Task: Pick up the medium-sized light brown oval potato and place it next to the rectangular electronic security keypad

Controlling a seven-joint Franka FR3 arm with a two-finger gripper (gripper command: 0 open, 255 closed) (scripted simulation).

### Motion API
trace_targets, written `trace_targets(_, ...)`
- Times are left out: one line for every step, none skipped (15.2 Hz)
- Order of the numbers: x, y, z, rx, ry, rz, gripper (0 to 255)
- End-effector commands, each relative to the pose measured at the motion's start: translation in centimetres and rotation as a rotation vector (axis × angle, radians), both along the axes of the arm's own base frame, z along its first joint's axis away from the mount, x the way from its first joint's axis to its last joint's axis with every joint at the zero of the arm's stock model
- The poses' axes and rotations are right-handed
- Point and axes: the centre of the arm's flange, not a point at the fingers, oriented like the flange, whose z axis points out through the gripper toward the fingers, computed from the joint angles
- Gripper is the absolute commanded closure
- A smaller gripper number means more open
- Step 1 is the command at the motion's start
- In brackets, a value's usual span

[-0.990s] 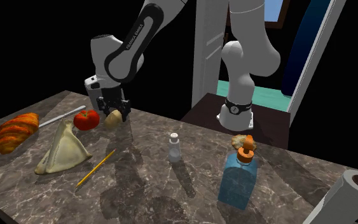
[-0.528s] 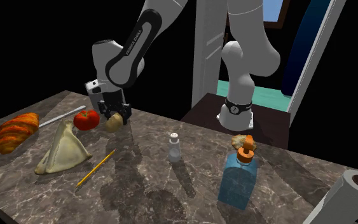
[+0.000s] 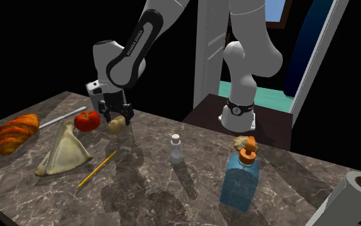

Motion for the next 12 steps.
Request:
trace_targets(-0.1, 0.0, 1.3, 0.000, 0.000, 0.000, 0)
trace_targets(-0.1, 0.0, 2.6, 0.000, 0.000, 0.000, 0)
trace_targets(-0.2, 0.1, 4.0, 0.000, 0.000, 0.000, 0)
trace_targets(-0.2, 0.1, 5.0, 0.000, 0.000, 0.000, 0)
trace_targets(-0.2, 0.1, 5.0, 0.000, 0.000, 0.000, 0)
trace_targets(-0.2, 0.1, 5.0, 0.000, 0.000, 0.000, 0)
trace_targets(-0.2, 0.1, 5.0, 0.000, 0.000, 0.000, 0)
trace_targets(-0.2, 0.1, 5.0, 0.000, 0.000, 0.000, 0)
trace_targets(-0.2, 0.1, 5.0, 0.000, 0.000, 0.000, 0)
trace_targets(-0.2, 0.1, 5.0, 0.000, 0.000, 0.000, 0)
trace_targets(-0.2, 0.1, 5.0, 0.000, 0.000, 0.000, 0)
trace_targets(-0.2, 0.1, 5.0, 0.000, 0.000, 0.000, 0)
